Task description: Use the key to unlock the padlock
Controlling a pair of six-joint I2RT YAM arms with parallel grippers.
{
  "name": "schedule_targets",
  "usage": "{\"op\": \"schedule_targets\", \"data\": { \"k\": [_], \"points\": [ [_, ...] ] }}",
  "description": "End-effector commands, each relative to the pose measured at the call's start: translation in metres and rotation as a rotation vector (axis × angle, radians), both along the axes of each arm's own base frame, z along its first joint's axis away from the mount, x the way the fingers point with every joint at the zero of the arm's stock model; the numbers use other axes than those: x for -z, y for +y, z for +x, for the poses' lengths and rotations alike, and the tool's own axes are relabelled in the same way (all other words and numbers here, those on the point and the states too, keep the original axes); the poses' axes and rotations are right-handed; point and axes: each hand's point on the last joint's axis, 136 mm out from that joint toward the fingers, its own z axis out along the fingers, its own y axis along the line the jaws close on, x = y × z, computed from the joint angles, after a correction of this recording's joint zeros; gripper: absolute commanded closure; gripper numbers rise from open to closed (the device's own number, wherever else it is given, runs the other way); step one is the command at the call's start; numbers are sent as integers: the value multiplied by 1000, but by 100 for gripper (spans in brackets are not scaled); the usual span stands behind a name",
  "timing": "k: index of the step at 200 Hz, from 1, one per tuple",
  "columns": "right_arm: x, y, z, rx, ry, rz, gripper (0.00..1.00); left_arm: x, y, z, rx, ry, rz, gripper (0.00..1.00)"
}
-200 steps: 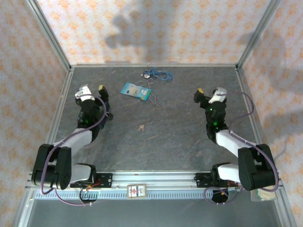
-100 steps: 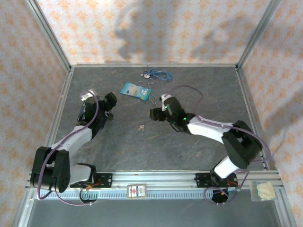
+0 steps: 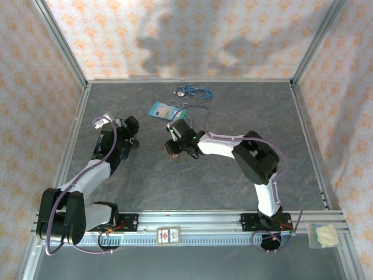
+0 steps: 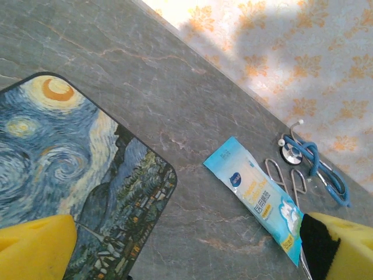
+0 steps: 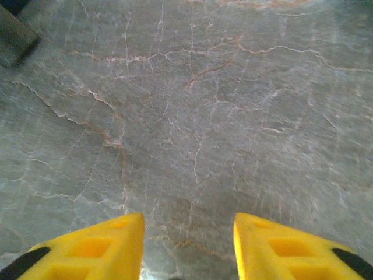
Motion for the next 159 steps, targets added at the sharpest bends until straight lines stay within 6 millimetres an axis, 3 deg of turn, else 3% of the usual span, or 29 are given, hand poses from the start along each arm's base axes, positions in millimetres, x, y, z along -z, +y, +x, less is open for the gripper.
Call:
{"op": "schedule_targets", "data": {
  "k": [1, 40, 88, 133, 159],
  "points": [
    [13, 3, -7, -54, 17, -77, 63, -4, 0, -5, 2, -22, -31, 1],
    [23, -6, -29, -85, 56, -119, 65, -14, -1, -8, 3, -54, -55, 1],
    [30, -37, -63, -69, 82, -174, 65, -27, -5, -8, 8, -113, -115, 1],
    [27, -46, -68, -62, 66, -189, 61, -32, -11, -3, 30, -131, -156, 1],
    [21, -42, -56, -39, 16, -186, 61, -31, -14, -4, 42, -127, -168, 1]
  ]
}}
